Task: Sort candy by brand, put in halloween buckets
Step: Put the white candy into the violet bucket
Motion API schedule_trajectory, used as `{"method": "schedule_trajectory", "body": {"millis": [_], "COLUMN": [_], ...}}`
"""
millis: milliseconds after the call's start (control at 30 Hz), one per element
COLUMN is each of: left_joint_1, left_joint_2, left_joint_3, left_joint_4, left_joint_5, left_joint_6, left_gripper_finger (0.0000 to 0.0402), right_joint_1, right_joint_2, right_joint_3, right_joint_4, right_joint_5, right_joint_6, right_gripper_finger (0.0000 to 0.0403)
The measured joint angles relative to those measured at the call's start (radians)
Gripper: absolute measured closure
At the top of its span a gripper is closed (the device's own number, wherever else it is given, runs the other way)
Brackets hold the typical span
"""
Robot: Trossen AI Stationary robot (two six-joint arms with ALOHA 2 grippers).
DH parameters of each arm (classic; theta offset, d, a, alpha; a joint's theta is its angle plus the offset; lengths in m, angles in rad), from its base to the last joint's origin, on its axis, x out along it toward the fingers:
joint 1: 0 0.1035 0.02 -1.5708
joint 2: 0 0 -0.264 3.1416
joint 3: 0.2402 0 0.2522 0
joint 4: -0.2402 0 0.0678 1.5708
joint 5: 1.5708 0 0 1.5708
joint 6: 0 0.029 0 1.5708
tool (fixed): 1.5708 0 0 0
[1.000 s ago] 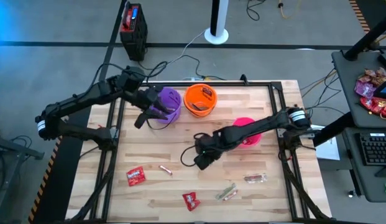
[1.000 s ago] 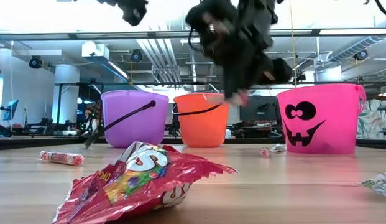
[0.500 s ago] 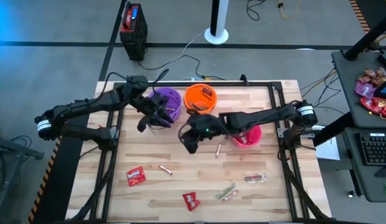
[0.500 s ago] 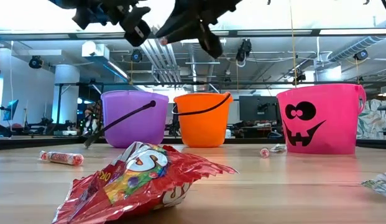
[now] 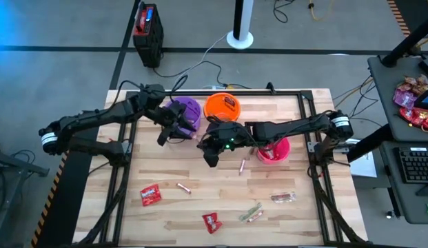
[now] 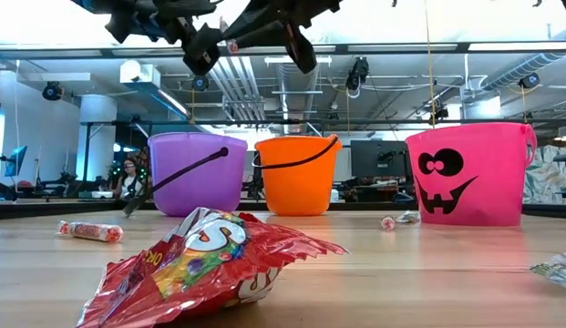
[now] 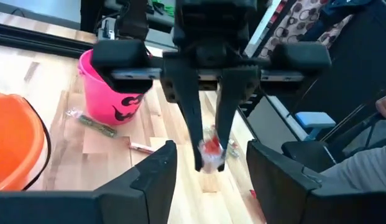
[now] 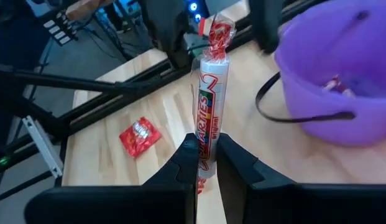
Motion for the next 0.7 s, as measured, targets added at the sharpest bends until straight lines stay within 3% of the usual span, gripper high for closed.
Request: {"method": "schedule_trajectory", "body": {"millis": [300, 700], "left_joint_1": [0.001, 0.001], "left_joint_2": [0.004, 0.073], "left_joint_3": [0.0, 0.0], "left_joint_4": [0.041, 0.114], "left_joint_5": [-0.004, -0.035], "left_joint_6": [0.008, -0.028], "left_gripper_finger": [0.0228, 0.0282], "right_joint_1": [-0.034, -0.035], "right_joint_2": [-0.008, -0.007], "right_joint_3": [0.0, 0.0], "right_joint_4": [0.039, 0.038], "right_joint_5": [0.018, 0.019], "right_joint_6": [-0.038, -0.049], "right_gripper_finger": [0.0376, 0.0376]}}
